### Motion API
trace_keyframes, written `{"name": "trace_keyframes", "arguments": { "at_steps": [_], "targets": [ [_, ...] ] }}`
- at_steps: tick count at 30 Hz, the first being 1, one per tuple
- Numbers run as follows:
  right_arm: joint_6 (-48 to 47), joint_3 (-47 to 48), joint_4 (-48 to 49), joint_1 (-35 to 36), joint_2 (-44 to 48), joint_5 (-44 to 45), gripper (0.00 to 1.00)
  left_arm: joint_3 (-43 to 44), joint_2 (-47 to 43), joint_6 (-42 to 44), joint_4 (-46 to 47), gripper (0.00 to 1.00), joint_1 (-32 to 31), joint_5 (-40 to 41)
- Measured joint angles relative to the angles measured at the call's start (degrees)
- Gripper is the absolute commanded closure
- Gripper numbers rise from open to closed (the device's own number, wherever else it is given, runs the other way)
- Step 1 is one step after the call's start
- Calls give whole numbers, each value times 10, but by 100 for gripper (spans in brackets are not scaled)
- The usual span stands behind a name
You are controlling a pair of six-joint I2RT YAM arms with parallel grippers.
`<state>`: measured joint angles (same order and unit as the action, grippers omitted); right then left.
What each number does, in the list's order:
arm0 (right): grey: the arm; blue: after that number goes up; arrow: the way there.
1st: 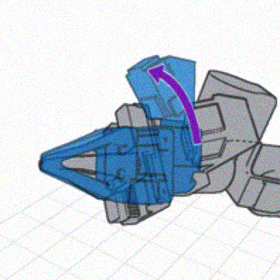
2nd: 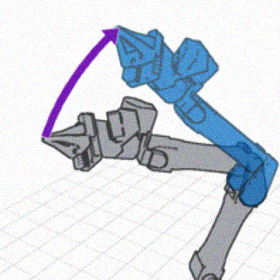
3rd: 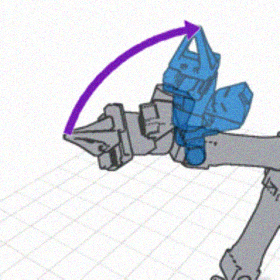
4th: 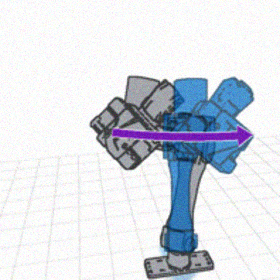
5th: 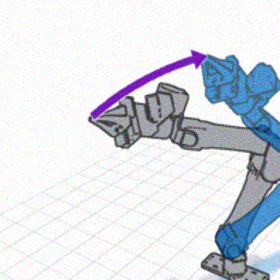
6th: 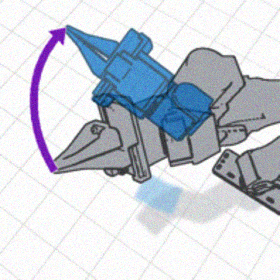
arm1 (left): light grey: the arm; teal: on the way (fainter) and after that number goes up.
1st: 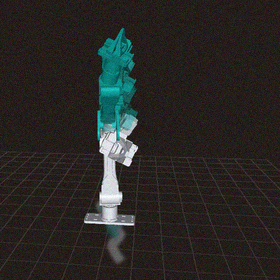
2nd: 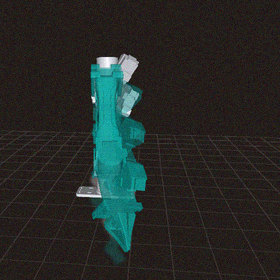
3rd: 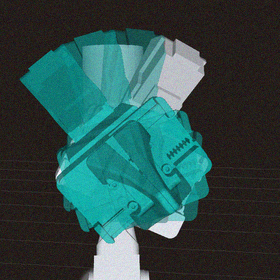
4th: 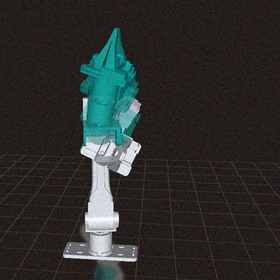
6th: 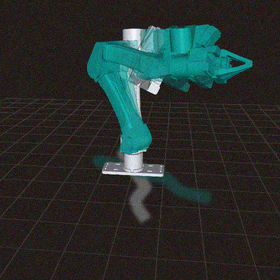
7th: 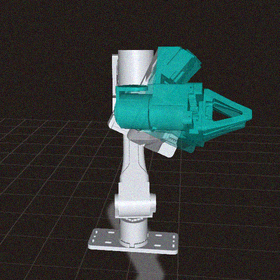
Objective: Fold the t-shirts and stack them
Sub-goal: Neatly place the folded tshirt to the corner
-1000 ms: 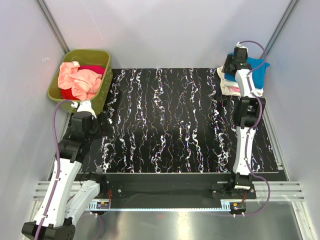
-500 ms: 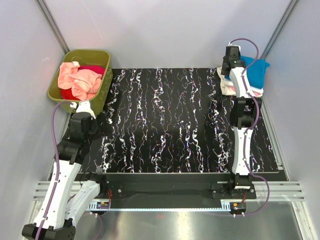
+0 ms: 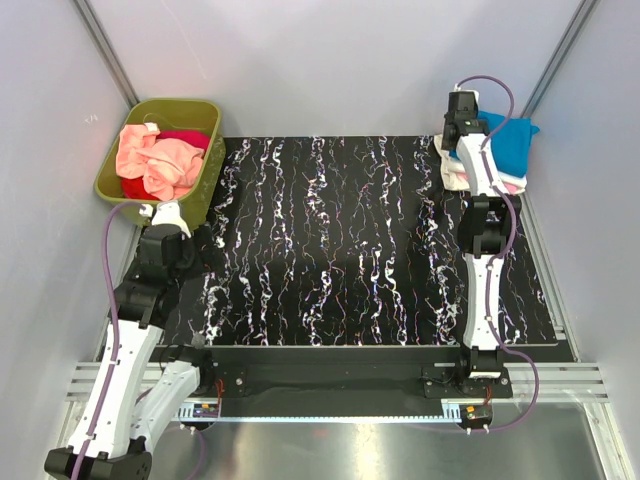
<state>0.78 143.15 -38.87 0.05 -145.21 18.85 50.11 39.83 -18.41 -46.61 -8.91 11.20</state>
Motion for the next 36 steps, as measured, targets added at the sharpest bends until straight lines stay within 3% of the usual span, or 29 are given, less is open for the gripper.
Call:
{"name": "trace_keyframes", "arguments": {
  "at_steps": [24,36],
  "targets": [
    [-39,7,0,35,-20,93,56,0,-8,0,0,1,4,-1],
    [-49,16,0,35,-34,122,64,0,-8,0,1,1,6,-3]
  ]
}}
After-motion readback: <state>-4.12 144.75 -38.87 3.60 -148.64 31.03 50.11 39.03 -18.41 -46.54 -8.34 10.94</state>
